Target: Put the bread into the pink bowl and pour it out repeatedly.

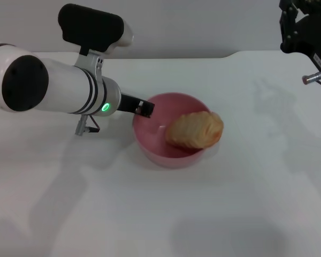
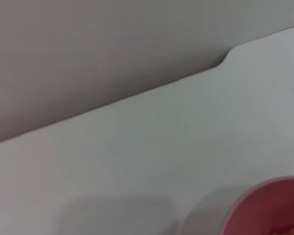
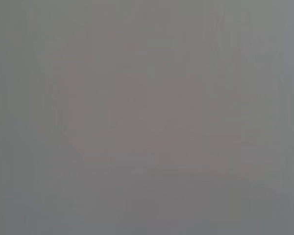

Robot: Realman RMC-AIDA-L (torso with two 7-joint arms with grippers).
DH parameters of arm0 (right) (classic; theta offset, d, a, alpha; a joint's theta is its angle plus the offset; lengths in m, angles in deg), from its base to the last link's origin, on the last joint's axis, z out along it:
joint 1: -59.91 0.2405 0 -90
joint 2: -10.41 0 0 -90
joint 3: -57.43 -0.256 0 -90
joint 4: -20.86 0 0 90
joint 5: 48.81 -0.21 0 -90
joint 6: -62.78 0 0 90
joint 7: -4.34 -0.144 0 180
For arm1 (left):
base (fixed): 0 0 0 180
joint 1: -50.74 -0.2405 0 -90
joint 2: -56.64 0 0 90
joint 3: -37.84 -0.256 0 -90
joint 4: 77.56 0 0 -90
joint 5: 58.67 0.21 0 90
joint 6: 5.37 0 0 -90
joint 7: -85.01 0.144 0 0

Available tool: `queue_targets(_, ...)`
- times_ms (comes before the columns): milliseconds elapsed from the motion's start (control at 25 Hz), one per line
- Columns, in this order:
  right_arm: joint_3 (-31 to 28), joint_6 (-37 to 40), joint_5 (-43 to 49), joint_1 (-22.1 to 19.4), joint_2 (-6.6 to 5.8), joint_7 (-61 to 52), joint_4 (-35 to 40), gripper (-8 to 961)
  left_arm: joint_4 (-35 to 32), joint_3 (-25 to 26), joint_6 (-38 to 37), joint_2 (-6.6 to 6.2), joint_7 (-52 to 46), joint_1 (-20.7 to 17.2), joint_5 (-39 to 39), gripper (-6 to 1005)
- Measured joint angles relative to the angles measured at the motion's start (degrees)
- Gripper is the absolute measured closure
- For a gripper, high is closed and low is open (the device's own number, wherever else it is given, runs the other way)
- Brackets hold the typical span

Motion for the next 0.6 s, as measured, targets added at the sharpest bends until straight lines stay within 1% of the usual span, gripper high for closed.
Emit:
queue_targets(120,0.01,0.05,-0.01,0.11,-0.03,-0.64,-0.08,709,-1.31,-0.26,-2.19,0.02,0.5,-0.86,0.09,754)
queue_targets(200,-0.16,-0.09,-0.01,0.15,-0.08,-0.79,-0.25,705,-3.0,-0.39,-5.78,-0.05,1.45,-2.35,0.46,723)
queue_targets(240,-0.32,-0.23,-0.01,0.17,-0.1,-0.83,-0.41,703,-4.53,-0.28,-8.34,-0.1,2.59,-3.73,0.66,708)
queue_targets(360,-0.72,-0.59,-0.01,-0.03,-0.15,-1.13,-0.5,697,-4.53,-0.28,-8.34,-0.1,2.59,-3.73,0.66,662)
queue_targets(400,-0.92,-0.83,-0.01,-0.18,-0.17,-1.22,-0.39,695,-9.25,0.98,-15.86,-0.2,5.65,-7.66,1.27,647)
queue_targets(440,-1.12,-1.07,0.0,-0.37,-0.18,-1.25,-0.28,621,-9.25,0.98,-15.86,-0.2,5.65,-7.66,1.27,631)
queue_targets(480,-1.65,-1.29,-0.01,-0.71,-0.22,-1.29,-0.14,547,-12.17,2.93,-21.76,-0.23,8.19,-10.49,1.46,616)
queue_targets(520,-2.21,-1.36,0.01,-1.14,-0.22,-1.31,-0.12,473,-14.27,6.96,-26.81,-0.27,10.4,-12.76,1.5,567)
queue_targets(560,-2.72,-1.36,0.02,-1.51,-0.22,-1.39,-0.14,432,-14.3,7.39,-27.0,-0.28,10.46,-12.85,1.5,518)
queue_targets(600,-3.44,-1.38,0.01,-1.99,-0.2,-1.65,-0.19,390,-14.26,8.99,-27.77,-0.32,10.56,-13.24,1.51,470)
